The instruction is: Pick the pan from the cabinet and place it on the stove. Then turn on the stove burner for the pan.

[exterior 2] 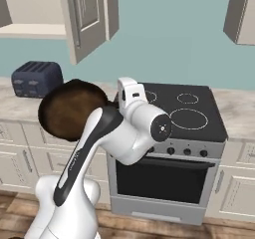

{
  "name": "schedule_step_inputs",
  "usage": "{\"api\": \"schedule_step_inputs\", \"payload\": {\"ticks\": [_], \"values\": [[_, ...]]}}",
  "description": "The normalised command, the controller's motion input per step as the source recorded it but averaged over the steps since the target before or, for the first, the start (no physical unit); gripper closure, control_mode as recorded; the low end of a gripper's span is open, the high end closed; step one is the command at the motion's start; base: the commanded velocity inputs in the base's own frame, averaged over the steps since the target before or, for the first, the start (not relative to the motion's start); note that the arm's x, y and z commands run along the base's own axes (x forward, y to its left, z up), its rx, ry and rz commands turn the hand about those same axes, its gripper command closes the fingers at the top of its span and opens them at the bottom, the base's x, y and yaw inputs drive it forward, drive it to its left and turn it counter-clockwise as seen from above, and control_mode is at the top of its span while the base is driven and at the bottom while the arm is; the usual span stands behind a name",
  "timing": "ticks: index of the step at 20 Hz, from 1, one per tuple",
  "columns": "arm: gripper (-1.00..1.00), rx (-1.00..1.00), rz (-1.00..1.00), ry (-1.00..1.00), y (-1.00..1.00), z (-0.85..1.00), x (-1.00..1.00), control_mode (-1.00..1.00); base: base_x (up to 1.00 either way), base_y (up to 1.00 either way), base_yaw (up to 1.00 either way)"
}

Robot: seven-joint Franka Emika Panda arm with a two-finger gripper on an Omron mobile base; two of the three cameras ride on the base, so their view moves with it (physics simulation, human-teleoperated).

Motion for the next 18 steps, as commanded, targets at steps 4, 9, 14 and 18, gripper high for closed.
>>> {"api": "schedule_step_inputs", "payload": {"ticks": [4,9,14,18], "values": [[1.0,0.0,0.0,0.0,0.0,0.0,0.0,1.0,-0.19,-0.51,0.0],[1.0,0.0,0.0,0.0,0.0,0.0,0.0,1.0,-0.1,-0.5,0.0],[1.0,0.0,0.0,0.0,0.0,0.0,0.0,1.0,0.0,-0.43,0.0],[1.0,0.0,0.0,0.0,0.0,0.0,0.0,1.0,0.0,-0.37,0.0]]}}
